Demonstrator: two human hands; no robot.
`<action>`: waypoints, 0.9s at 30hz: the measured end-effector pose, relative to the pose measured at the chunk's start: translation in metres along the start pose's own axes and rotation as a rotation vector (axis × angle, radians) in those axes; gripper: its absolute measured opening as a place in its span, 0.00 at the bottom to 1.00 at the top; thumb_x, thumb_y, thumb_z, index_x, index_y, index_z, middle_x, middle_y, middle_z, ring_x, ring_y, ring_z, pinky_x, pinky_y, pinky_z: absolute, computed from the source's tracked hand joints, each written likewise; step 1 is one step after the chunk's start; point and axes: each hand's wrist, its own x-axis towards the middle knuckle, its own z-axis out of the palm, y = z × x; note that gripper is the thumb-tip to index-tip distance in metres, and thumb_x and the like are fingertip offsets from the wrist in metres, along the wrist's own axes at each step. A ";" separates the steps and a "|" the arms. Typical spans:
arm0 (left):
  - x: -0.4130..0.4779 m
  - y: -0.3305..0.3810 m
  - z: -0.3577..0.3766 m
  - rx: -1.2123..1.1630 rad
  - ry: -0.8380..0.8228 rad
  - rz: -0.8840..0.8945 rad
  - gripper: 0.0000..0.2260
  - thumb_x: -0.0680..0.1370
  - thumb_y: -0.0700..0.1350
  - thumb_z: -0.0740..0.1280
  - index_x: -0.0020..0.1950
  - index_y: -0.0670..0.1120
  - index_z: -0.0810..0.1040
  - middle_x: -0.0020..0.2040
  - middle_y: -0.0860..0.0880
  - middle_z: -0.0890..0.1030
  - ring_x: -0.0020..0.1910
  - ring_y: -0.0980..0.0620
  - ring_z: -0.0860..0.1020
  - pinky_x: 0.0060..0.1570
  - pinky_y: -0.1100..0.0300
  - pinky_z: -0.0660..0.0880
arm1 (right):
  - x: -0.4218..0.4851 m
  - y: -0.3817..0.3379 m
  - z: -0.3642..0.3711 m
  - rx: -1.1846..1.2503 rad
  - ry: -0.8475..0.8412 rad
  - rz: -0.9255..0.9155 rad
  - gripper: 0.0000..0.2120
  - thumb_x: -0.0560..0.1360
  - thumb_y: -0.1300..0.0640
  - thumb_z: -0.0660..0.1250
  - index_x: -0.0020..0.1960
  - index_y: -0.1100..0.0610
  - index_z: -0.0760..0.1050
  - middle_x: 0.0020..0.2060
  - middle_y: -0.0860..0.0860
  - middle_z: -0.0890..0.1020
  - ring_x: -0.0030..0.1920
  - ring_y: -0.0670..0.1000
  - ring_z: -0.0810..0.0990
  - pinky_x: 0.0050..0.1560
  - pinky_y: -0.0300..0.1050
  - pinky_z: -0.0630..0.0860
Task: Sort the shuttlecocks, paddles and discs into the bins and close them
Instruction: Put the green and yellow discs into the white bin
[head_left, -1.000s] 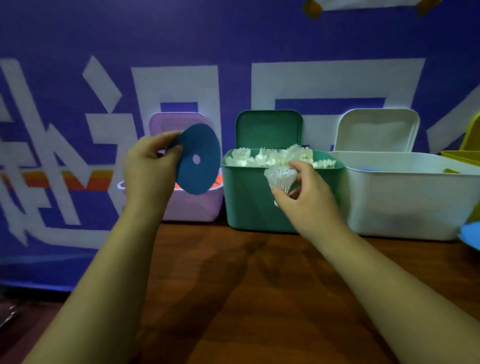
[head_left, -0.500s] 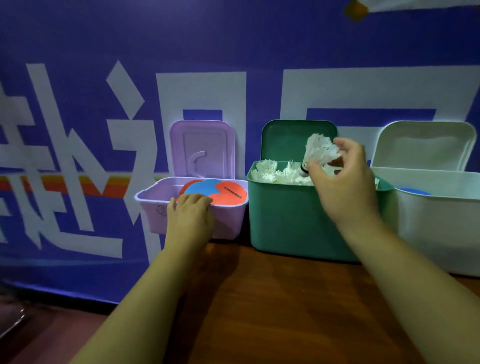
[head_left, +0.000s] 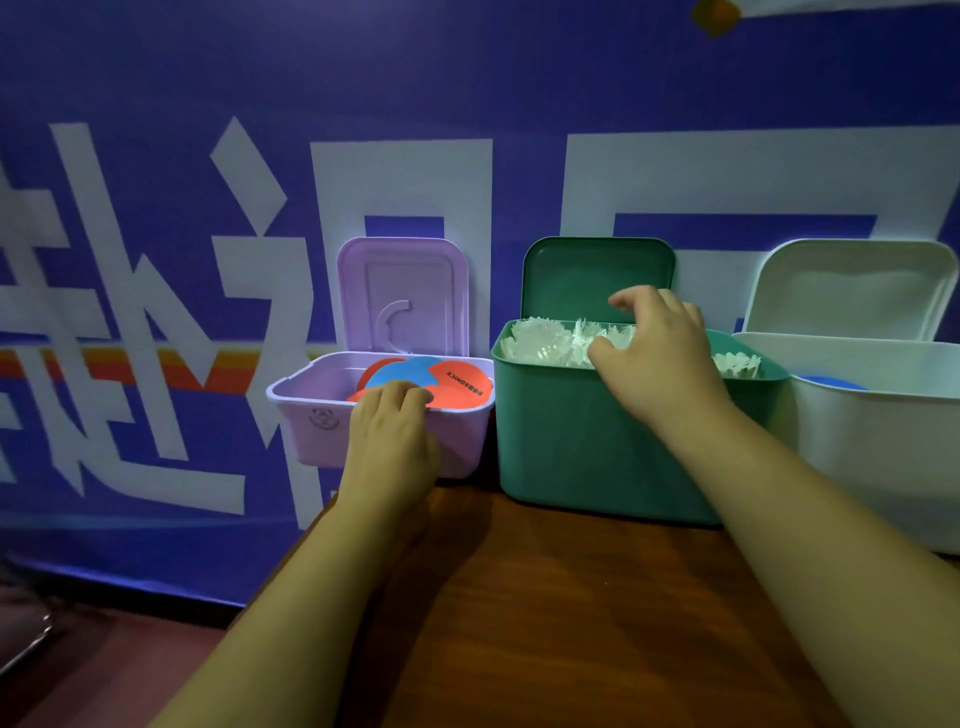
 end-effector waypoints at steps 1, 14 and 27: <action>0.000 0.003 -0.001 -0.014 0.006 0.041 0.20 0.75 0.37 0.70 0.67 0.44 0.79 0.64 0.46 0.79 0.63 0.43 0.74 0.66 0.45 0.71 | -0.007 0.004 -0.002 0.012 0.025 -0.023 0.21 0.77 0.53 0.67 0.70 0.53 0.74 0.66 0.49 0.77 0.70 0.54 0.69 0.70 0.52 0.69; -0.030 0.136 -0.029 -0.314 -0.370 0.586 0.08 0.76 0.42 0.66 0.50 0.53 0.81 0.50 0.56 0.78 0.51 0.52 0.78 0.45 0.49 0.79 | -0.099 0.080 -0.075 0.005 0.027 0.046 0.11 0.79 0.58 0.66 0.60 0.50 0.80 0.58 0.44 0.76 0.64 0.49 0.72 0.63 0.45 0.71; -0.090 0.399 -0.012 -0.593 -0.676 0.907 0.10 0.74 0.37 0.67 0.46 0.51 0.84 0.45 0.57 0.79 0.45 0.58 0.77 0.48 0.61 0.73 | -0.240 0.209 -0.233 0.010 0.248 0.282 0.09 0.77 0.63 0.67 0.47 0.49 0.82 0.46 0.45 0.80 0.48 0.45 0.78 0.51 0.44 0.76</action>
